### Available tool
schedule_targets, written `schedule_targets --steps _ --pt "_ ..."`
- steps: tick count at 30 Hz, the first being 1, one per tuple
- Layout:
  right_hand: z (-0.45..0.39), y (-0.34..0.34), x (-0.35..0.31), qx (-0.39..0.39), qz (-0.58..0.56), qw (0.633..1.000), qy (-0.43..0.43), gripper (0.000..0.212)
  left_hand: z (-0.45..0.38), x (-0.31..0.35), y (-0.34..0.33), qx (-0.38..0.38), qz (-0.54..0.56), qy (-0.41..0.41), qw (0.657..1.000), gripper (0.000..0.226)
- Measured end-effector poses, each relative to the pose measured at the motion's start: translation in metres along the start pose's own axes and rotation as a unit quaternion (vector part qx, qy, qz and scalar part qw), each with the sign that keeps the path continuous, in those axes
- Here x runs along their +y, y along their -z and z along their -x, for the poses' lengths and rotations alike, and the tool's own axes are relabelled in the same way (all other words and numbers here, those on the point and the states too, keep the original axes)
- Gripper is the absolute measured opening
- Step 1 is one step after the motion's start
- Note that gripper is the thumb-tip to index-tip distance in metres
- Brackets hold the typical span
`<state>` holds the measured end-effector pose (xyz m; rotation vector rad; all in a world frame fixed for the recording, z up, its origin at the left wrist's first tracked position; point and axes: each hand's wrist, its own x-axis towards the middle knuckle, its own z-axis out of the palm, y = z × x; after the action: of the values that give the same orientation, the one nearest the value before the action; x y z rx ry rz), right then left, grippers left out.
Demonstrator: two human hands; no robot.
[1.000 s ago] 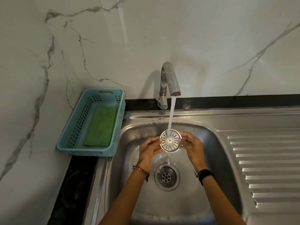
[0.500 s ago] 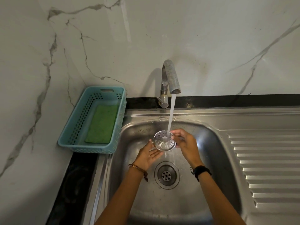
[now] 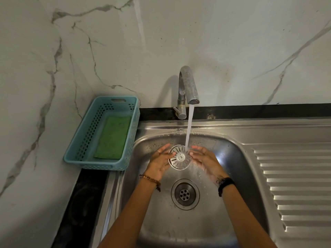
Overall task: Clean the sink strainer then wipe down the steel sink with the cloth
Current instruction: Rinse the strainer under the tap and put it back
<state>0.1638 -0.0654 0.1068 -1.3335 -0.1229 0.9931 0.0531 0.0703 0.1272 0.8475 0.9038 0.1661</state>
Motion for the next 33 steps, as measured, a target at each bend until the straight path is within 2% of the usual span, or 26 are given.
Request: schedule_targets --steps 2,5,8,10,13,16,18,21,23,24,26,27,28,29,31,33 --pt "0.001 -0.004 -0.013 -0.013 0.076 0.996 0.053 0.030 0.002 -0.003 0.004 -0.008 -0.078 0.003 0.997 0.042" --pt "0.004 -0.008 -0.029 -0.028 0.168 0.978 0.123 0.034 0.005 -0.005 0.005 -0.046 -0.229 -0.031 0.972 0.017" --pt "0.009 0.000 -0.040 -0.044 0.262 0.952 0.149 0.036 0.001 -0.005 -0.002 -0.056 -0.309 -0.144 0.938 0.013" --pt "0.011 0.008 -0.049 -0.043 0.337 0.929 0.150 0.032 -0.002 -0.006 -0.008 -0.023 -0.411 -0.244 0.878 0.016" --pt "0.003 0.003 -0.069 0.007 0.392 0.903 0.177 0.019 -0.002 -0.007 -0.012 0.014 -0.565 -0.348 0.748 0.019" --pt "-0.015 -0.026 -0.102 0.073 0.402 0.874 0.263 0.015 -0.005 -0.012 -0.011 -0.007 -0.687 -0.397 0.608 0.027" --pt "-0.033 -0.045 -0.122 0.061 0.391 0.875 0.278 0.024 -0.007 -0.016 -0.010 -0.017 -0.718 -0.410 0.562 0.031" --pt "-0.061 -0.068 -0.134 -0.032 0.416 0.890 0.183 0.030 0.003 -0.019 -0.013 0.000 -0.727 -0.459 0.511 0.025" --pt "-0.071 -0.076 -0.130 -0.086 0.368 0.919 0.114 0.028 0.006 -0.022 -0.012 0.006 -0.709 -0.496 0.501 0.021" --pt "-0.072 -0.076 -0.128 -0.080 0.297 0.947 0.095 0.029 0.008 -0.025 -0.011 -0.004 -0.707 -0.498 0.502 0.024" --pt "-0.067 -0.069 -0.119 -0.039 0.081 0.994 0.061 0.031 0.010 -0.028 -0.009 -0.006 -0.707 -0.506 0.494 0.028" --pt "-0.064 -0.062 -0.112 -0.024 -0.025 0.998 0.055 0.029 0.011 -0.029 -0.007 -0.001 -0.706 -0.510 0.491 0.029" --pt "-0.060 -0.053 -0.104 -0.002 -0.079 0.995 0.060 0.026 0.013 -0.029 -0.006 0.002 -0.706 -0.508 0.494 0.030" --pt "-0.053 -0.044 -0.094 0.033 -0.061 0.995 0.073 0.022 0.014 -0.029 -0.004 0.003 -0.708 -0.503 0.496 0.030" --pt "-0.034 -0.023 -0.069 0.101 0.080 0.989 0.076 0.021 0.016 -0.033 0.001 0.004 -0.714 -0.492 0.498 0.028" --pt "-0.012 -0.005 -0.041 0.086 0.204 0.975 0.013 0.036 0.019 -0.038 0.007 0.006 -0.708 -0.478 0.520 0.024"
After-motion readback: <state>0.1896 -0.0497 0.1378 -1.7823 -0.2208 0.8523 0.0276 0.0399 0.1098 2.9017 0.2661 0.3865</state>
